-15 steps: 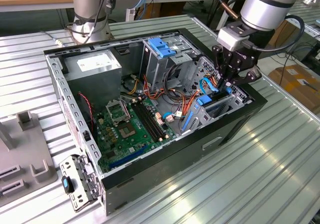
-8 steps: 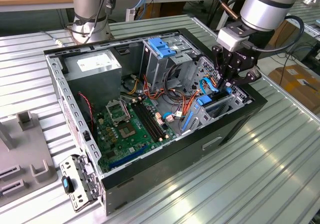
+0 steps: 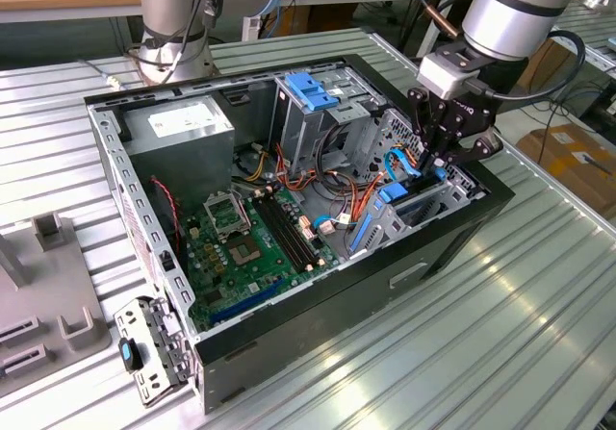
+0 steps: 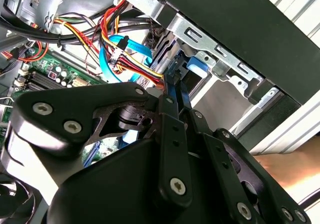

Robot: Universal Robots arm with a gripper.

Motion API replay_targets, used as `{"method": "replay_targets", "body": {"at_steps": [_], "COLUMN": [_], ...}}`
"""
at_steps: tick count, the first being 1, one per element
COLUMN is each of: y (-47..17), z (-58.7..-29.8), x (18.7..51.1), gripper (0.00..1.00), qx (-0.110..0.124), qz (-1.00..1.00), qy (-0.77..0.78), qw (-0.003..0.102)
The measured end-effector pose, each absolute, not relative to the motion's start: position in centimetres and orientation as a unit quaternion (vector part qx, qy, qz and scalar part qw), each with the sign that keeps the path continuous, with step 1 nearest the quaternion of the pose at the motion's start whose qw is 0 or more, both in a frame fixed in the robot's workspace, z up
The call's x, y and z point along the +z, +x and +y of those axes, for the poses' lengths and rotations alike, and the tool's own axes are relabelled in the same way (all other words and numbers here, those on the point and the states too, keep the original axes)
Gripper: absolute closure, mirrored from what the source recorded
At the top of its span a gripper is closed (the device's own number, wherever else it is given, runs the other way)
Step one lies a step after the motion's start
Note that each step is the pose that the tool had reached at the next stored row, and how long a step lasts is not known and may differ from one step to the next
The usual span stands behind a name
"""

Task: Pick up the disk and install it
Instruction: 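Insert the second disk wire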

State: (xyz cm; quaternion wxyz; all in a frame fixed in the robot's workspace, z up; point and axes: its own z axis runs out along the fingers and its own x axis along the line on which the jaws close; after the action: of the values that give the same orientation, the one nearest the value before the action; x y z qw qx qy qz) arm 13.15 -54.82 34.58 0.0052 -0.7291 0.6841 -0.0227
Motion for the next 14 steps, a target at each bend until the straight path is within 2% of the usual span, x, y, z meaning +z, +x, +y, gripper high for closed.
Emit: {"method": "replay_targets", "body": {"at_steps": [14], "y": [13.15], "z": [-54.81], "x": [34.72], "gripper": [0.84], "qx": [-0.023], "qz": [0.682], "qy": [-0.731], "qw": [0.005]}}
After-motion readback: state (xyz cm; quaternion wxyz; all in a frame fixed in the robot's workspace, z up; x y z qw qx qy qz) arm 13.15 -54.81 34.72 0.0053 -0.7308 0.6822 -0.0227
